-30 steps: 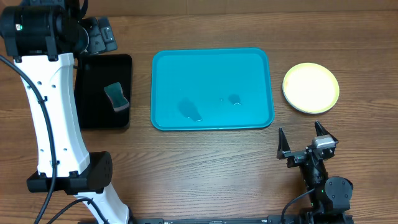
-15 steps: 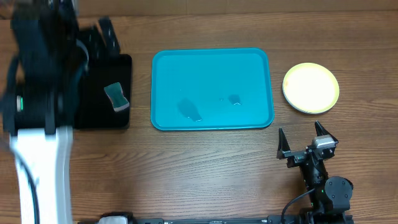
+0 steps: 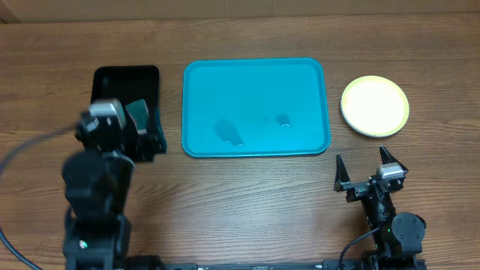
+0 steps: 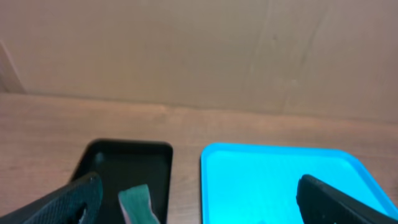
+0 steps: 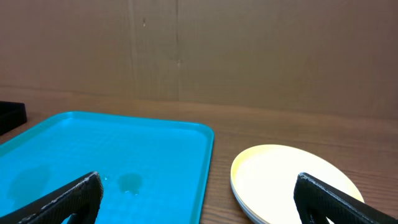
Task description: Clean dirty plates on tray and stack at the side
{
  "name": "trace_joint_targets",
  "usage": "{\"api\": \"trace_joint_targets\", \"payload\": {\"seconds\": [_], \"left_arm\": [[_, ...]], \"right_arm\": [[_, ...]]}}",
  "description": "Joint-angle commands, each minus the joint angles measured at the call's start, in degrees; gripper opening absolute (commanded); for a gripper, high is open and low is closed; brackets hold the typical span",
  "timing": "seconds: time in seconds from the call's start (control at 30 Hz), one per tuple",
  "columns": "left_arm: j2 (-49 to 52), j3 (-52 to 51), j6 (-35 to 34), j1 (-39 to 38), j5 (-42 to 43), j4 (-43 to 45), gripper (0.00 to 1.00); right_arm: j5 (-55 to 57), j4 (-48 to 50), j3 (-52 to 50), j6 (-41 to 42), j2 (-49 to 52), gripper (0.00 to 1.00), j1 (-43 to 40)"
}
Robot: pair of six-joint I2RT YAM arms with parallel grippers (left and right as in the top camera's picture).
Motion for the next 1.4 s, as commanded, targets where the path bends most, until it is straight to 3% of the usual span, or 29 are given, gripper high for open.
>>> {"api": "trace_joint_targets", "payload": {"seconds": [0.0, 0.27, 0.73, 1.37], "left_arm": [[-6.71, -9.33, 0.46, -0.07, 1.66, 3.43, 1.00], [-20.24, -26.49, 0.52, -0.02, 1.33, 8.76, 1.00], [-38.62, -40.04, 0.96, -0.04, -1.84, 9.16, 1.00], [-38.49, -40.06, 0.92, -0.04, -1.81, 9.33, 1.00]], "right_arm": [[0.52, 0.28, -0.57, -0.87, -0.63, 1.00, -0.35], [0.52, 0.28, -0.57, -0.87, -0.63, 1.00, -0.35], [0.52, 0.28, -0.57, -0.87, -0.63, 1.00, -0.35], [0.52, 0.28, -0.57, -0.87, -0.63, 1.00, -0.35]]}}
